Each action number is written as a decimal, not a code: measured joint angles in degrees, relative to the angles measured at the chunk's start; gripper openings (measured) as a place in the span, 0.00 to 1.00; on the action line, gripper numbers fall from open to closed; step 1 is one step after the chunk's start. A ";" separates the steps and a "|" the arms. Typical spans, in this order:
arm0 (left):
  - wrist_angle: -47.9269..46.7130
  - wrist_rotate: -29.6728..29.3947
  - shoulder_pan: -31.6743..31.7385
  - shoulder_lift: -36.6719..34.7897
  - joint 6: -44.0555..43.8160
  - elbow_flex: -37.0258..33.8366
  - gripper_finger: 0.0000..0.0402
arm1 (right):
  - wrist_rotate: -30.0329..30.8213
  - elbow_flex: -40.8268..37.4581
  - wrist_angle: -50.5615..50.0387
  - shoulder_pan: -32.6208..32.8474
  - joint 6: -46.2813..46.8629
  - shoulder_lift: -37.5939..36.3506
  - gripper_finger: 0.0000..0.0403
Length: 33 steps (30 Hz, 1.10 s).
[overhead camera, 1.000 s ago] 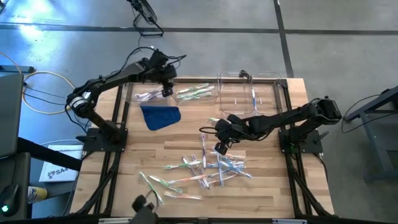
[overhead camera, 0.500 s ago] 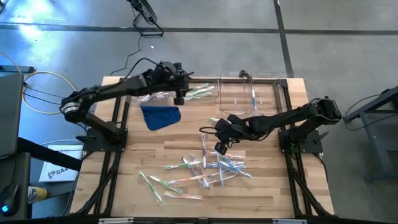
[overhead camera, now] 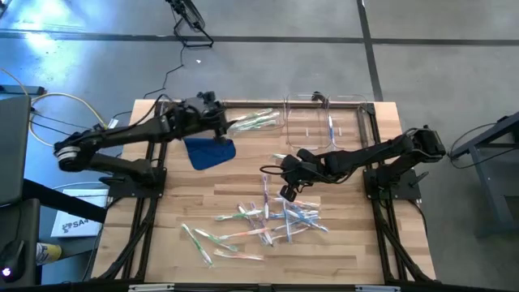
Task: Pick & Place Toothbrushes
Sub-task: Put the blue toothbrush into the right transparent bin
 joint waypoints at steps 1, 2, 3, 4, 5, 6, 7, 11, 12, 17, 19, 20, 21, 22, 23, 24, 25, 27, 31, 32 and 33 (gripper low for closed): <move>-0.07 0.08 -0.11 -1.72 -0.62 -1.32 0.52 | 0.44 0.00 0.14 0.00 0.22 0.00 0.00; -0.06 0.09 -0.32 -3.42 -1.26 -2.56 0.52 | 1.21 0.00 0.39 0.00 0.33 0.00 0.00; -0.04 0.08 -0.60 -5.15 -1.81 -3.73 0.52 | 2.19 0.00 0.59 0.00 0.48 0.00 0.00; -0.14 -0.02 -0.96 -7.06 -2.31 -4.97 0.52 | 2.95 0.00 0.82 0.00 1.11 0.00 0.00; -0.40 -0.08 -1.38 -8.88 -2.60 -6.02 0.52 | 3.22 0.00 1.10 0.00 2.01 -0.02 0.00; -0.40 -0.09 -2.03 -10.76 -2.77 -7.08 0.52 | 3.20 0.00 1.30 0.00 3.20 -0.02 0.00; -0.31 -0.07 -2.85 -12.64 -3.04 -8.21 0.52 | 3.18 0.00 1.41 0.00 4.32 -0.02 0.00; -0.48 -1.17 -6.76 -19.08 -4.20 -12.66 0.52 | 3.17 0.00 1.50 0.00 7.77 -0.02 0.00; -0.67 -1.36 -7.79 -20.54 -4.22 -13.64 0.52 | 3.15 0.00 1.56 0.00 8.34 -0.02 0.00; -0.59 -1.40 -12.85 -25.49 -4.34 -17.47 0.52 | 2.54 0.00 1.71 0.00 8.96 -0.02 0.00; -0.83 -1.36 -14.53 -26.32 -4.36 -18.07 0.52 | 2.52 0.00 1.69 0.00 8.95 -0.02 0.00; -0.76 -1.36 -15.21 -26.51 -4.36 -18.23 0.52 | 2.52 0.00 1.71 0.00 8.93 -0.02 0.00; -0.79 -1.36 -15.84 -26.64 -4.34 -18.32 0.52 | 2.52 0.00 1.69 0.00 8.91 -0.02 0.00; -1.00 -1.36 -16.41 -26.67 -4.34 -18.35 0.52 | 2.52 0.00 1.69 0.00 8.89 -0.02 0.00; -1.16 -1.30 -16.86 -26.65 -4.33 -18.35 0.52 | 2.50 0.00 1.69 0.00 8.87 -0.02 0.00; -1.35 -1.27 -17.24 -26.65 -4.25 -18.35 0.52 | 2.52 0.00 1.69 0.00 8.85 -0.02 0.00; -1.68 -1.27 -17.55 -26.65 -4.22 -18.35 0.52 | 2.54 0.00 1.69 0.00 8.85 -0.02 0.00; -2.57 -1.19 -17.71 -26.65 -4.14 -18.35 0.52 | 2.59 0.00 1.69 0.00 8.85 -0.02 0.00; -3.14 -1.25 -17.57 -26.65 -4.14 -18.35 0.52 | 2.63 0.00 1.71 0.00 8.84 -0.02 0.00; -3.19 -1.25 -17.57 -26.65 -4.14 -18.35 0.52 | 2.63 0.00 1.69 0.00 8.83 -0.02 0.00; -3.22 -1.25 -17.57 -26.63 -4.14 -18.35 0.52 | 2.62 0.00 1.71 0.00 8.85 -0.02 0.00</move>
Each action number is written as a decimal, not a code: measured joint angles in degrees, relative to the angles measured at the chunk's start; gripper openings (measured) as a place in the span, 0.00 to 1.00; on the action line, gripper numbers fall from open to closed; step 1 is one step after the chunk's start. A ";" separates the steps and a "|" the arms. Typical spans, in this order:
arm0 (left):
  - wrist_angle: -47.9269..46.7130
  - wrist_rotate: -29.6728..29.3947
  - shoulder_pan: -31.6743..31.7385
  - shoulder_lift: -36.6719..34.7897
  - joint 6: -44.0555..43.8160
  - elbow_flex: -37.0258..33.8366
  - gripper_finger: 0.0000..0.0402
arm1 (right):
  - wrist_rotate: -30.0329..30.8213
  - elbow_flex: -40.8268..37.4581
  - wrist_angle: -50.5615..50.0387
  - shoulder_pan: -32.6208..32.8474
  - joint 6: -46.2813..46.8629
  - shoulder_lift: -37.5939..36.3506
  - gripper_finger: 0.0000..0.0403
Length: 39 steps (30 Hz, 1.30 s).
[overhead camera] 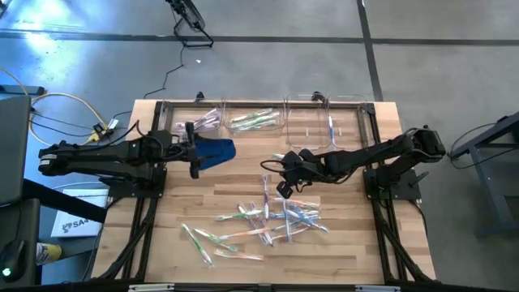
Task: Pick & Place Toothbrushes
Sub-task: Put the blue toothbrush into the right transparent bin
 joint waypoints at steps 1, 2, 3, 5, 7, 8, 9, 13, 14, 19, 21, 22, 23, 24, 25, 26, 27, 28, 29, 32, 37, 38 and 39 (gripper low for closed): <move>-0.10 0.00 0.00 0.00 0.00 0.00 0.52 | -0.03 0.00 0.00 0.00 0.18 0.00 0.00; -0.10 0.00 0.00 -0.01 0.00 0.00 0.52 | -0.06 0.00 0.00 0.00 0.45 0.00 0.00; -0.10 0.00 0.00 -0.01 0.01 0.00 0.52 | -0.08 0.00 0.00 0.00 0.77 0.00 0.00; -0.26 0.00 0.00 -0.01 0.36 0.00 0.52 | -0.08 0.00 0.20 0.00 2.33 0.00 0.01; -1.04 0.00 0.00 -0.01 0.50 0.00 0.52 | -0.08 0.00 0.90 0.00 4.46 0.00 0.00; -1.36 0.00 0.00 0.00 0.50 0.00 0.52 | -0.09 0.00 1.34 0.00 5.60 0.00 0.00; -1.63 0.00 0.00 0.01 0.49 0.00 0.52 | -0.09 0.00 1.93 0.00 6.54 0.00 0.01; -3.09 1.60 0.01 0.01 0.44 0.00 0.52 | 0.09 0.00 5.57 0.18 8.42 0.00 0.01; -3.68 2.47 0.00 0.01 0.44 0.00 0.52 | 0.26 0.00 6.91 0.37 8.50 0.00 0.00; -6.45 8.07 0.00 0.02 0.44 0.00 0.52 | 2.89 0.02 13.01 3.09 10.61 0.00 0.01; -7.28 9.16 0.00 0.01 0.44 0.00 0.52 | 4.26 0.02 13.66 4.47 12.73 0.00 0.01; -7.54 9.26 0.00 0.03 0.46 0.00 0.52 | 4.98 0.02 13.73 5.22 14.00 0.00 0.01; -7.70 9.33 0.00 0.03 0.44 0.00 0.52 | 5.79 0.02 13.67 6.03 15.49 0.00 0.01; -7.88 9.33 0.00 0.03 0.44 0.00 0.52 | 6.53 0.02 13.66 6.84 16.95 0.00 0.01; -8.05 9.35 0.00 0.02 0.44 0.00 0.52 | 7.07 0.02 13.68 7.64 18.58 0.00 0.01; -8.10 9.35 0.00 0.03 0.44 0.00 0.52 | 7.39 0.08 13.61 8.48 20.24 0.00 0.01; -8.08 9.35 0.00 0.03 0.44 0.00 0.52 | 7.64 0.33 13.46 9.34 21.58 0.00 0.01; -8.10 9.38 0.00 0.03 0.44 0.00 0.52 | 7.85 0.73 13.30 10.22 22.78 0.00 0.01; -8.08 9.36 0.00 0.03 0.44 0.00 0.52 | 8.52 1.28 13.02 11.13 23.70 0.00 0.01; -8.22 9.38 0.00 0.03 0.44 0.00 0.52 | 12.16 4.13 9.94 14.12 25.55 0.00 0.01; -8.28 9.38 0.00 0.03 0.44 0.00 0.52 | 17.28 11.49 -2.42 18.92 31.42 0.00 0.01; -8.29 9.40 0.00 0.03 0.44 0.00 0.52 | 17.83 12.61 -4.71 19.62 32.87 0.00 0.01; -8.29 9.40 0.00 0.03 0.44 0.00 0.52 | 17.95 13.56 -6.90 20.23 34.43 0.00 0.01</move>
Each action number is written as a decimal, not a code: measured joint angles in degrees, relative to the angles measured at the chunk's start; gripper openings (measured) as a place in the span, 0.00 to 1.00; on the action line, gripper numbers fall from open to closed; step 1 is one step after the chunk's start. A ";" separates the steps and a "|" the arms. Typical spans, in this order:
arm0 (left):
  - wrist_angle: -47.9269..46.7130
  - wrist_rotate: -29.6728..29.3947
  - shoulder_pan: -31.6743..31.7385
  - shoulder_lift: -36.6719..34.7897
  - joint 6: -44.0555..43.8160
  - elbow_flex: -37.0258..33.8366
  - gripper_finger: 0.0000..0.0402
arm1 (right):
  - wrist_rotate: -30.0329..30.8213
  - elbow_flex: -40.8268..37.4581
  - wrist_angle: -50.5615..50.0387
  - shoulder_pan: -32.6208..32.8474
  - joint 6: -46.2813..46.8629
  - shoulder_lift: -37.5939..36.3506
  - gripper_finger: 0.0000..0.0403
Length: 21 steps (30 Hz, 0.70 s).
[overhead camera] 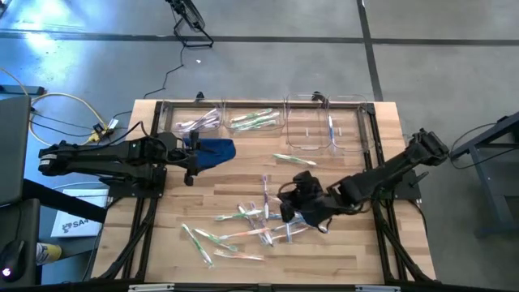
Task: Pick & Place Toothbrushes
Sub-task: Put the blue toothbrush into the right transparent bin
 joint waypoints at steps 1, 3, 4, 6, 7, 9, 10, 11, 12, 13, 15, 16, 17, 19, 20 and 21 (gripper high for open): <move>0.00 0.00 0.00 0.00 0.00 0.00 0.52 | -0.05 0.79 -2.25 0.42 1.85 0.00 0.01; 0.00 0.00 0.00 0.00 0.00 0.00 0.52 | -0.81 1.97 -6.84 1.14 6.60 0.00 0.01; 0.00 0.00 0.00 0.00 0.00 0.00 0.52 | -1.86 2.12 -8.59 1.32 9.20 0.18 0.01; 0.00 0.00 0.00 0.00 0.00 0.00 0.52 | -5.02 2.15 -11.69 1.43 14.52 0.95 0.01; 0.00 0.00 0.00 0.00 0.00 0.00 0.52 | -7.13 2.13 -13.16 1.43 17.26 1.67 0.01; 0.02 0.01 0.00 0.00 0.00 0.00 0.52 | -11.86 2.07 -14.68 1.19 21.26 3.51 0.01; 0.00 -0.02 0.00 0.00 0.00 0.00 0.52 | -14.11 2.07 -14.78 1.06 22.46 4.41 0.01; 0.02 -0.21 0.00 0.00 0.00 0.00 0.52 | -16.56 2.07 -14.63 0.94 22.97 5.15 0.01; 0.02 -0.28 0.00 0.00 0.00 0.00 0.52 | -19.23 2.07 -14.26 0.73 23.06 5.86 0.01; 0.02 -0.30 0.00 0.00 0.00 0.00 0.52 | -21.85 2.07 -13.66 0.49 23.08 6.54 0.01; 0.02 -0.34 0.00 0.00 0.00 0.00 0.52 | -25.59 2.07 -13.19 0.21 23.02 7.62 0.01; 0.03 -0.37 0.00 0.00 0.00 0.00 0.52 | -26.43 2.07 -13.17 -0.02 23.01 7.97 0.01; 0.06 -0.40 0.00 0.00 0.00 0.00 0.52 | -27.05 2.07 -13.11 -0.10 23.01 8.14 0.01; 0.02 -0.48 0.00 0.00 0.00 0.00 0.52 | -27.80 2.07 -12.82 -0.56 22.94 8.29 0.01; 0.04 -0.47 0.00 0.00 0.00 0.01 0.52 | -27.95 2.07 -12.88 -0.80 22.64 8.33 0.01; 0.02 -0.48 0.00 0.00 -0.02 0.02 0.52 | -27.93 2.07 -12.90 -1.05 22.11 8.37 0.01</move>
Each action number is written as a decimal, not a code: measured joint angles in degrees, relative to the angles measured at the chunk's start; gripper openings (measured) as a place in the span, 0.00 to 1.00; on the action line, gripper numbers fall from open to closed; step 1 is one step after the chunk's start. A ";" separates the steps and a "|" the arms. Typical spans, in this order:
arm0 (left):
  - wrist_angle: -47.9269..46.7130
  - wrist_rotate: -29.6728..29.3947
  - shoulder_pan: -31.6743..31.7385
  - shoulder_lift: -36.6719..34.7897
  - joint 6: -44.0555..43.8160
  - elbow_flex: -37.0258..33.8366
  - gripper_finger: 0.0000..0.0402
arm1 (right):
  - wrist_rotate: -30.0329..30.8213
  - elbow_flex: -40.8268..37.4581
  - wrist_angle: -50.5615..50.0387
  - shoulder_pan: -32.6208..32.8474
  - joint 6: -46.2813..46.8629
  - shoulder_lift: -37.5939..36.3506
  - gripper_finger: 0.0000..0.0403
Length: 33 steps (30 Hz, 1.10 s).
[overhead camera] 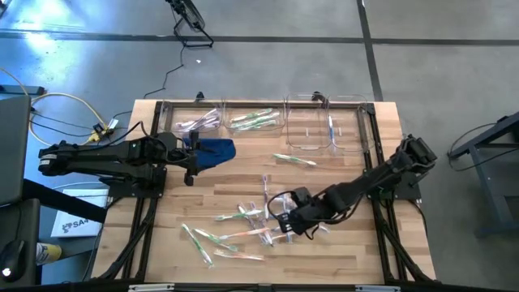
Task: Pick & Place Toothbrushes
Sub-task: Put the blue toothbrush into the right transparent bin
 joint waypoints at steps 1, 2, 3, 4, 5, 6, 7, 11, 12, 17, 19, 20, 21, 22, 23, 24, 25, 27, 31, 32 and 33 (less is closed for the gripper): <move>0.00 -0.01 0.00 0.00 0.02 -0.02 0.52 | -0.02 0.00 0.04 -0.24 -0.92 0.02 0.01; 0.00 0.00 0.00 0.00 0.02 -0.02 0.52 | 0.00 0.00 0.02 -0.48 -1.60 0.02 0.01; 0.00 0.00 0.00 0.00 0.00 0.00 0.52 | -0.02 0.00 0.02 -0.65 -2.41 0.02 0.01; 0.00 -0.01 0.00 0.00 0.00 -0.02 0.52 | -0.23 0.00 0.04 -0.80 -3.31 0.02 0.01; 0.00 -0.01 0.00 0.00 0.01 0.00 0.52 | -0.43 0.00 0.01 -0.96 -4.66 0.02 0.01; 0.00 -0.02 0.00 0.00 0.00 -0.01 0.52 | -0.41 0.00 0.03 -1.00 -6.44 0.02 0.01; 0.00 -0.02 0.00 0.00 0.02 0.00 0.52 | -0.37 0.00 0.04 -0.98 -8.12 0.02 0.01; 0.00 -0.04 0.00 0.00 0.02 0.00 0.52 | -0.20 0.00 0.14 -1.24 -9.92 0.02 0.01; 0.00 -0.04 0.00 0.00 0.00 0.00 0.52 | 0.19 0.00 0.33 -1.24 -10.00 0.02 0.01; 0.00 -0.07 0.00 0.00 0.02 0.00 0.52 | 2.54 0.00 0.46 -1.24 -10.73 0.02 0.07; -0.02 -0.07 0.00 0.00 0.02 0.00 0.52 | 2.54 0.00 0.46 -1.22 -11.22 0.02 0.13; -0.04 -0.07 0.00 0.00 0.02 0.00 0.52 | 2.54 0.00 0.46 -1.22 -11.24 0.02 0.16; -0.14 -0.07 0.00 0.00 0.02 0.00 0.52 | 2.54 0.00 0.45 -1.22 -11.24 0.02 0.19; -0.29 -0.07 0.00 0.00 0.02 0.00 0.52 | 2.54 0.00 0.46 -1.22 -11.24 0.02 0.22; -0.50 -0.08 0.00 0.00 0.02 0.00 0.52 | 2.57 0.00 0.44 -1.22 -11.24 0.02 0.25; -0.83 -0.09 0.00 0.00 0.02 0.00 0.52 | 2.74 0.00 0.45 -1.22 -11.24 0.02 0.28; -1.22 -0.10 0.00 0.00 0.02 0.00 0.52 | 3.06 0.00 0.46 -1.22 -11.24 0.02 0.30; -1.74 -0.11 0.00 0.00 0.02 0.00 0.52 | 3.26 0.00 0.47 -1.20 -11.24 0.02 0.35; -2.96 -0.16 0.00 -0.02 0.02 0.03 0.52 | 2.86 0.00 0.46 -1.22 -11.24 0.02 0.40; -3.26 -0.22 0.00 0.00 0.02 0.03 0.52 | 2.53 0.00 0.46 -1.20 -11.24 0.02 0.40; -3.27 -0.20 0.00 0.00 0.02 0.03 0.52 | 2.37 0.00 0.46 -1.22 -11.24 0.02 0.41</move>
